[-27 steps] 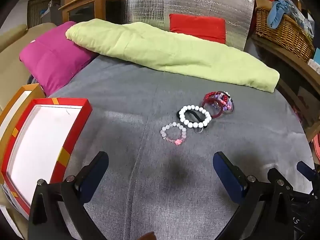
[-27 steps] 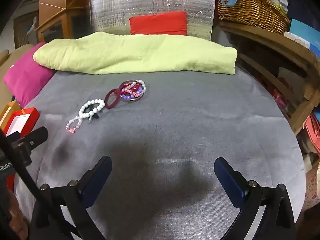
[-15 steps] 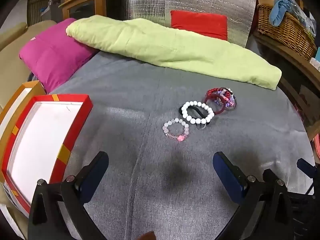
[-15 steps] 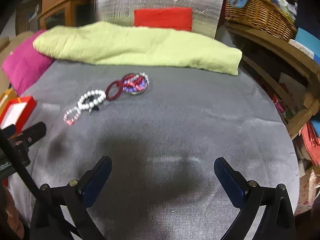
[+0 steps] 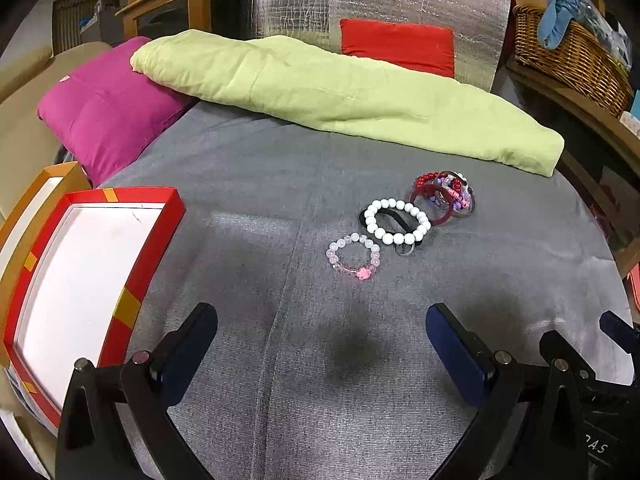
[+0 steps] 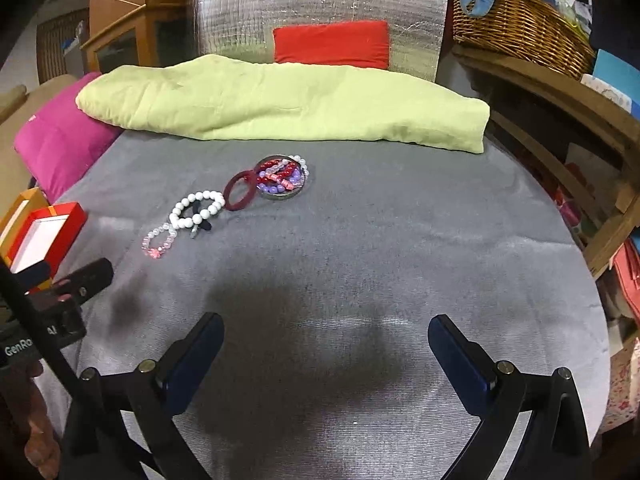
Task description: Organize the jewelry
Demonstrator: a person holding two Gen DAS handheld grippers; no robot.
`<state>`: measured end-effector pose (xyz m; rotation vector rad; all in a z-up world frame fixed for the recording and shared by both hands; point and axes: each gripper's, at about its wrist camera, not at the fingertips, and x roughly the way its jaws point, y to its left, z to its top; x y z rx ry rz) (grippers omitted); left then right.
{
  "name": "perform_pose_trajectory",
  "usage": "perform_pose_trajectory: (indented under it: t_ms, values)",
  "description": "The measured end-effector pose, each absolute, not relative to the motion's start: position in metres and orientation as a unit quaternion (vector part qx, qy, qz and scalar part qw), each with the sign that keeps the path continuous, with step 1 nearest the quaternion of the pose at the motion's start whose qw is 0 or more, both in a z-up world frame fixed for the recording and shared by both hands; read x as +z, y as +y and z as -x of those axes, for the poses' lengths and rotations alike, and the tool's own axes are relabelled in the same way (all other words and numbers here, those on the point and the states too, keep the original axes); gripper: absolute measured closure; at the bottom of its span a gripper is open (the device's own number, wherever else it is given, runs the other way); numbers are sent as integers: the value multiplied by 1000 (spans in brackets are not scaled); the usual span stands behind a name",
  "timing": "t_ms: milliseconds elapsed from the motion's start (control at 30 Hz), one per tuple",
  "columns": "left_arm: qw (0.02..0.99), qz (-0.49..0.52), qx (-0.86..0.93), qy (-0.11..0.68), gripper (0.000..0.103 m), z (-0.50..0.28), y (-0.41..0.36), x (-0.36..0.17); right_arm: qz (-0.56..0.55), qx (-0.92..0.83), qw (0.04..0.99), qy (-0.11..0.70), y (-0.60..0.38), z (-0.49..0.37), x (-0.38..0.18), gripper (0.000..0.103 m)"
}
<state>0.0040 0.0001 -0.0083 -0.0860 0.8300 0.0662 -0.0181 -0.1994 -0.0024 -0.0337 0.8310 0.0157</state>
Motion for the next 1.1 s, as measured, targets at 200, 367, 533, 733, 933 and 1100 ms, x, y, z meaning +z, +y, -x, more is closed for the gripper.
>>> perform_pose_trajectory:
  t_ms: [200,367,533,733,933,1100]
  values:
    - [914,42,30,403,0,-5,0,-8,10,6,917,399,-202,19,-2,0]
    - [914,41,30,402,0,-4,-1,-9,-9,7,919,394,-207,20,0,0]
    - [914,40,30,402,0,-4,-1,-10,-33,6,920,390,-213,20,1,0]
    - [914,39,30,402,0,-4,-2,-11,-37,2,922,384,-215,21,4,0]
    - [914,39,30,402,0,-3,-1,-11,-29,0,925,379,-212,22,6,0]
    - [914,38,29,403,0,-3,-1,-12,-1,2,933,360,-204,27,11,0]
